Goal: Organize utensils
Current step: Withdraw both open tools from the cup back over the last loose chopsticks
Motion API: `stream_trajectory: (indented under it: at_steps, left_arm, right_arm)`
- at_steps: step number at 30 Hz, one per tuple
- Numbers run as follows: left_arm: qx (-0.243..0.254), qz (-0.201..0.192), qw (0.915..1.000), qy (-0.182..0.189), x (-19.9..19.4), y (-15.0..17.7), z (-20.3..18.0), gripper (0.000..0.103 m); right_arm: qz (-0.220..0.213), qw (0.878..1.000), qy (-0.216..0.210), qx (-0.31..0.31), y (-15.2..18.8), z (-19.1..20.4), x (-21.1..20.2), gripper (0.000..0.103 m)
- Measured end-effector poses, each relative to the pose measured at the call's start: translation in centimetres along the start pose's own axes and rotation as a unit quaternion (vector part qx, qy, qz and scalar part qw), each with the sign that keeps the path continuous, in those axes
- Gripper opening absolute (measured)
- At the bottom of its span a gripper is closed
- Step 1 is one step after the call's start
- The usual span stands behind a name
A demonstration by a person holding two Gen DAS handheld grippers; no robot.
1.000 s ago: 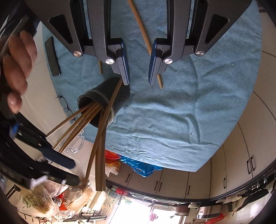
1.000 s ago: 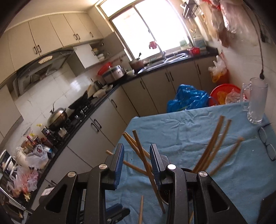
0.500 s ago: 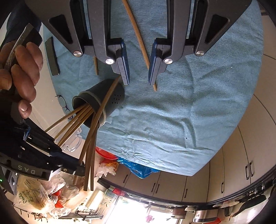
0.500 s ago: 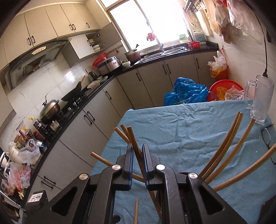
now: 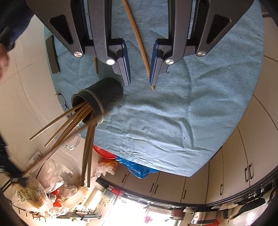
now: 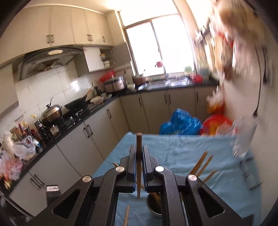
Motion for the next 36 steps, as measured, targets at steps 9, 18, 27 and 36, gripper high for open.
stream_trajectory:
  at_steps: [9,18,27,36]
  left_arm:
    - [0.004,-0.005,1.0,0.003,-0.7,0.2,-0.5,0.021]
    - [0.0,0.0,1.0,-0.002,-0.8,0.6,0.0,0.021]
    - [-0.003,-0.003,1.0,0.0,-1.0,0.6,-0.1,0.021]
    - [-0.002,0.008,1.0,-0.002,-0.2,0.9,-0.2,0.029]
  right_arm:
    - [-0.057,0.996,0.055,-0.042,-2.5,1.0,-4.5,0.007]
    - [0.005,0.998,0.053,-0.013,0.7,-0.9,0.7,0.007]
    - [-0.037,0.998,0.044,-0.012,-1.6,-0.4,-2.5,0.007]
    - [-0.015,0.998,0.061,-0.013,-0.9,-0.4,-0.4,0.007]
Point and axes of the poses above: each gripper's, at about its wrist camera, not at the fingertips, and x roughly the way its jaws point, z to its left, y to its underside, the point moved 2 cm from there along x, roughly the way its jaws point, and after that the axes turned 2 degrees about -y, right-handed, at the moved point
